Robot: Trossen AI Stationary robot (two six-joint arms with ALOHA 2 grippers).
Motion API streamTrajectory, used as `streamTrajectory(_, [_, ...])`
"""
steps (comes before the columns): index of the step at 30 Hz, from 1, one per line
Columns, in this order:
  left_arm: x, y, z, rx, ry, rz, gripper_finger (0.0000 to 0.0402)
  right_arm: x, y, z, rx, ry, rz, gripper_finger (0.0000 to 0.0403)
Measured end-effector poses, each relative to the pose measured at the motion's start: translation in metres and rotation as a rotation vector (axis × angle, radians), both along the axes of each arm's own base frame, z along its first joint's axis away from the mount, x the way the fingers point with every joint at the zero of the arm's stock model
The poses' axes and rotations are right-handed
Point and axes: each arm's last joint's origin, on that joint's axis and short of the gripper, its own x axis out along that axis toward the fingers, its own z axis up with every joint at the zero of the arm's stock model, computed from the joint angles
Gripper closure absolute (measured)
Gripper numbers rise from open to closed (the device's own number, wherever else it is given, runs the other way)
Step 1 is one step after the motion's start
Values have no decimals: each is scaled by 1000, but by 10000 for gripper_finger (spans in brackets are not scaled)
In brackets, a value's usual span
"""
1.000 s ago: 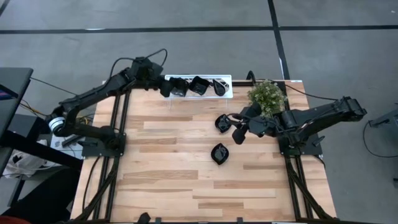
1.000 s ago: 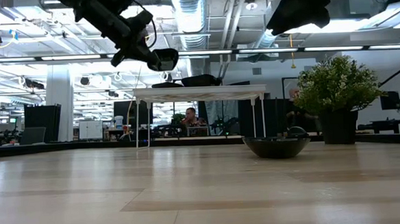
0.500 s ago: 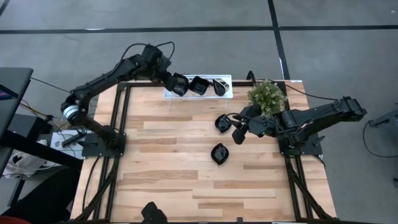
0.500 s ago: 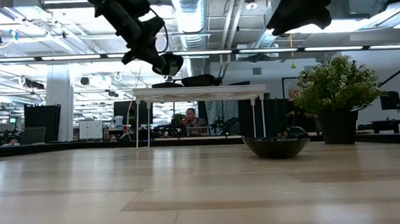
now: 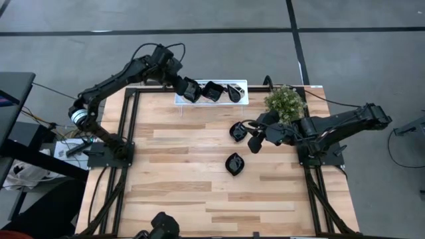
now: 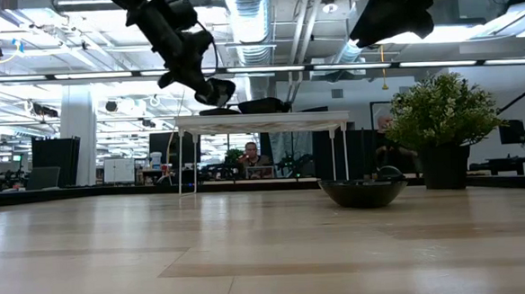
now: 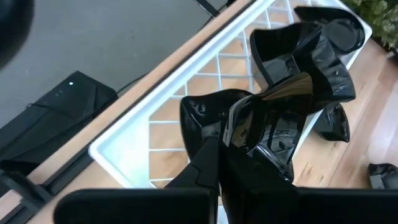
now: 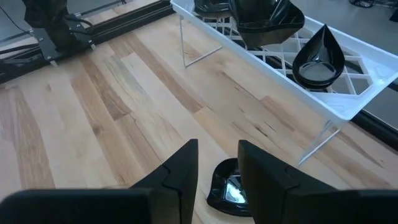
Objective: Pick & Place Mini shaped plates
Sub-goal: Stack the leaf-shaped plate on top of the other leaf-shaped plates on the shelf
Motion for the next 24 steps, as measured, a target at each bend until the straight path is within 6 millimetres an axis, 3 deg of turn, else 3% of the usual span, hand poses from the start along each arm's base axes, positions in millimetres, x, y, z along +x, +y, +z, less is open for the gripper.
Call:
streamTrajectory(5, [5, 4, -12, -29, 16, -14, 398, 0, 1, 0, 2, 0, 3, 294])
streamTrajectory(24, [4, 6, -12, -40, -8, -27, 398, 0, 2, 0, 2, -1, 8, 294])
